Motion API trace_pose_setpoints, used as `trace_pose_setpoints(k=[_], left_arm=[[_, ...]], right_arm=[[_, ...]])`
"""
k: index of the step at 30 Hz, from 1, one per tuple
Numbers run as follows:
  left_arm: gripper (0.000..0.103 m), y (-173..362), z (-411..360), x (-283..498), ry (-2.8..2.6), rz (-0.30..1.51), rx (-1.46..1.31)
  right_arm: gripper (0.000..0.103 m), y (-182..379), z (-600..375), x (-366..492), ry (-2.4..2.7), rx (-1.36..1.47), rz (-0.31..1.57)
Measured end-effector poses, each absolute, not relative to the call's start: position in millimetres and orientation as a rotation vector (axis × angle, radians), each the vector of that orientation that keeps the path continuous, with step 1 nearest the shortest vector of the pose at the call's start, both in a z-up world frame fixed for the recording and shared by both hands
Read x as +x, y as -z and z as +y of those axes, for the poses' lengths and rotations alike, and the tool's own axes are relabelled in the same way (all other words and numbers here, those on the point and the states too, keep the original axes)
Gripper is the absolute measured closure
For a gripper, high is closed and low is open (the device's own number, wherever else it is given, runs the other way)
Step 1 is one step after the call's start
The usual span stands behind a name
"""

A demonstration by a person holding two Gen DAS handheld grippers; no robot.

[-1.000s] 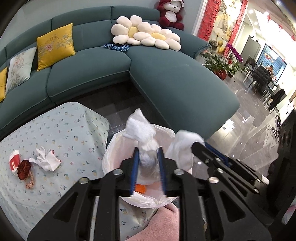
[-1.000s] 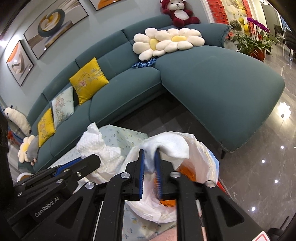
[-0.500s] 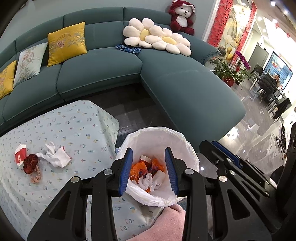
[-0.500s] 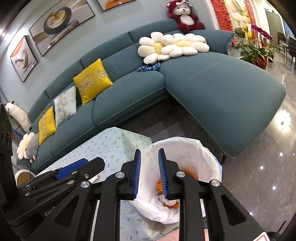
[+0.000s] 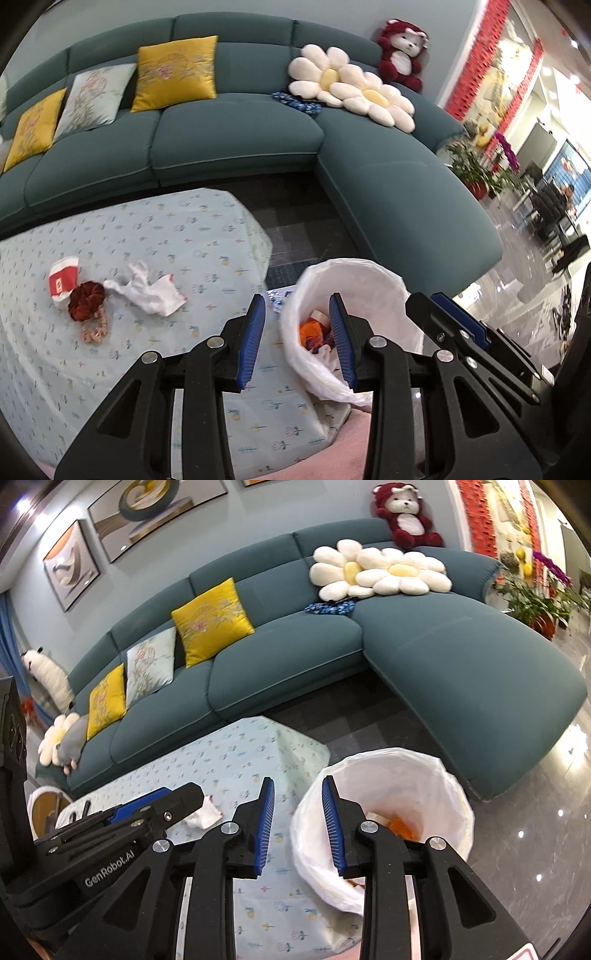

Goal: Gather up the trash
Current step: 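Carry both tissues over the white bin and open both tools, then move both tools back to the scrunchie and hair tie on the table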

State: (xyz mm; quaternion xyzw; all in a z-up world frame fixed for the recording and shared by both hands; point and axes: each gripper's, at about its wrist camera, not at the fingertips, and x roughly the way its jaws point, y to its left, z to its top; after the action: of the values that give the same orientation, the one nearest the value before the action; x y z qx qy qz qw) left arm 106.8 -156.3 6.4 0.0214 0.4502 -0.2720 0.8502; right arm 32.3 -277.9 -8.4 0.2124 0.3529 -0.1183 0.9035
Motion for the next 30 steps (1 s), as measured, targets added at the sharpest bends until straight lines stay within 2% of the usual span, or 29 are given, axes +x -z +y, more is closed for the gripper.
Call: trace_pose_setpoints(k=[12,20,22,30], left_arm=[[0.066,20.4,-58.0,138.5,0.413,1.003,-0.064],[0.064,53.9,18.6,158.9,0.288,1.057,-0.128],[0.06,62.6,35.6,163.4,0.258,1.071,-0.145],[0.06,94.8,101.2,184.3,0.16,1.121,-0.223]], right_arm=[[0.075,29.3,-198.2,67.7,0.127,0.378,0.818],[0.076,52.7,-148.0,89.6,0.067,0.335,0.889],[0.076,57.4,-138.0,95.5,0.053,0.329,0.903],[0.076,84.6,-87.3,136.5,-0.021,0.296,0.983]])
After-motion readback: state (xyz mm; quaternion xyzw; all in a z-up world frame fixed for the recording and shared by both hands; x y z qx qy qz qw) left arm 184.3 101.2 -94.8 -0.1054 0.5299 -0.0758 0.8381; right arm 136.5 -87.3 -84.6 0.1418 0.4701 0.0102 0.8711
